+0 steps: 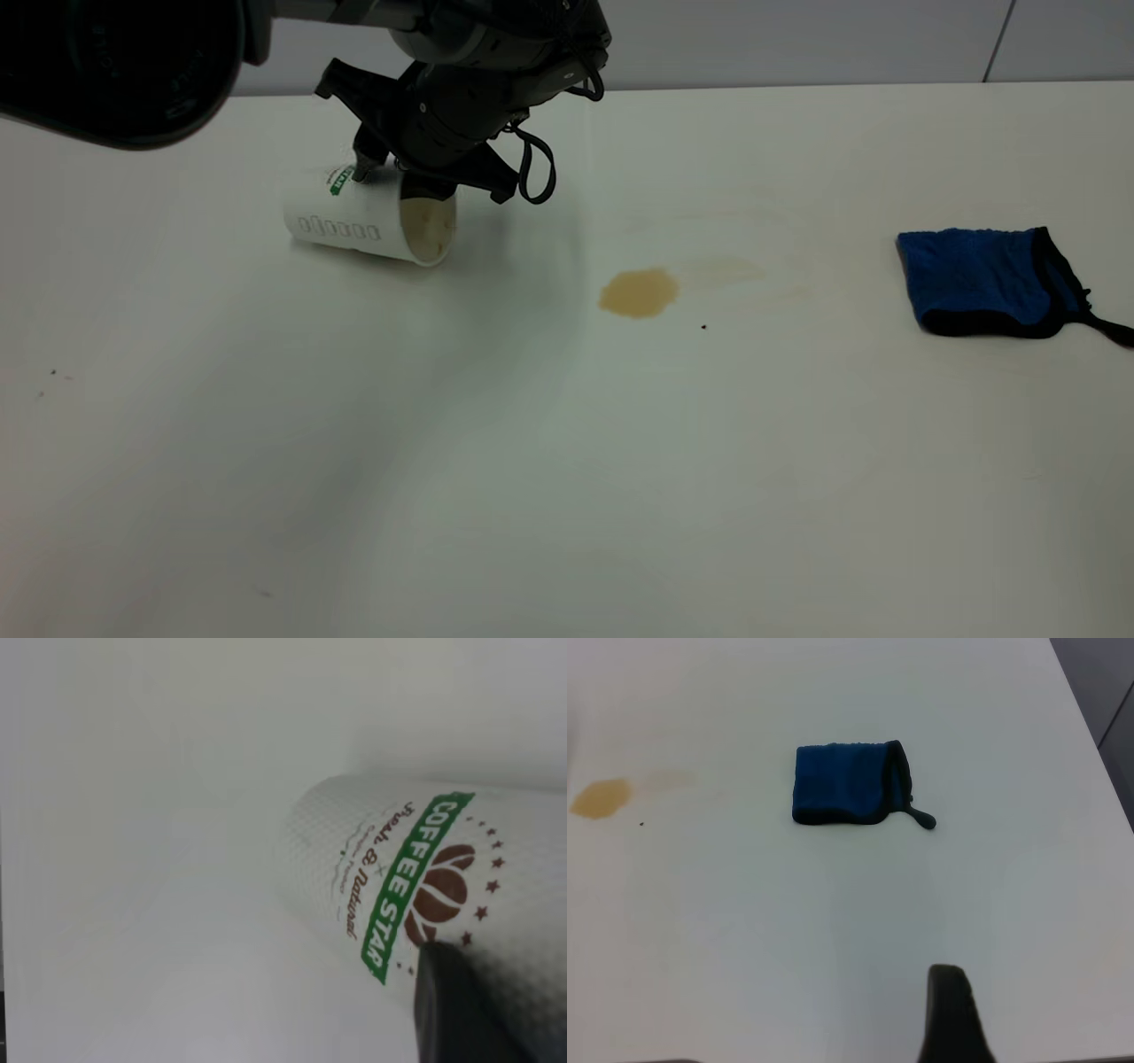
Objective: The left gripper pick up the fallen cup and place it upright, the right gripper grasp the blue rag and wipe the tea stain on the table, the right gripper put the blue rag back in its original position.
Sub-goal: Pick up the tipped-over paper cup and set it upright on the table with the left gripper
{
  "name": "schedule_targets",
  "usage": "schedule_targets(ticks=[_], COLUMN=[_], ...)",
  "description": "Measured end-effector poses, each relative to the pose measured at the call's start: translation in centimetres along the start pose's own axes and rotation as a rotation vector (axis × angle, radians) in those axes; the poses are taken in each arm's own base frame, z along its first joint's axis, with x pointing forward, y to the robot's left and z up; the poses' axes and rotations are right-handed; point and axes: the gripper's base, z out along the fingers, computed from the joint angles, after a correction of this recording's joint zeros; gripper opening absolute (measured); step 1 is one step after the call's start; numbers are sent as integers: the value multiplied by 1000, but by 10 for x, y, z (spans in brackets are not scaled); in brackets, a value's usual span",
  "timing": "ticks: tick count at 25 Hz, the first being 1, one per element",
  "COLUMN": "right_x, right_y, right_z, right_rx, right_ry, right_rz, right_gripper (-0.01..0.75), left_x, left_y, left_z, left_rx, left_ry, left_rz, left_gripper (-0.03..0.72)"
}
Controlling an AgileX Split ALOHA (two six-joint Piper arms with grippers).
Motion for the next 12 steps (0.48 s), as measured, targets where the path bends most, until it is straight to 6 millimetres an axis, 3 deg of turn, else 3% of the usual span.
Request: schedule_targets(ticks=[2,4,9,12], right_x=[0,0,0,0], right_y=[0,0,0,0], right_z=[0,0,0,0], right_rx=[0,0,0,0], right_ry=[0,0,0,0], right_rz=[0,0,0,0], right_gripper=[533,533,533,533], left_x=[1,-2,-22,-46], left_y=[4,8,24,55], left_z=[-1,-4,-29,-63], left_rx=[-42,-49,27,146], left_ry=[15,3,-20,-37], left_rz=[2,-3,-61,-109], left_gripper=[102,44,8,8])
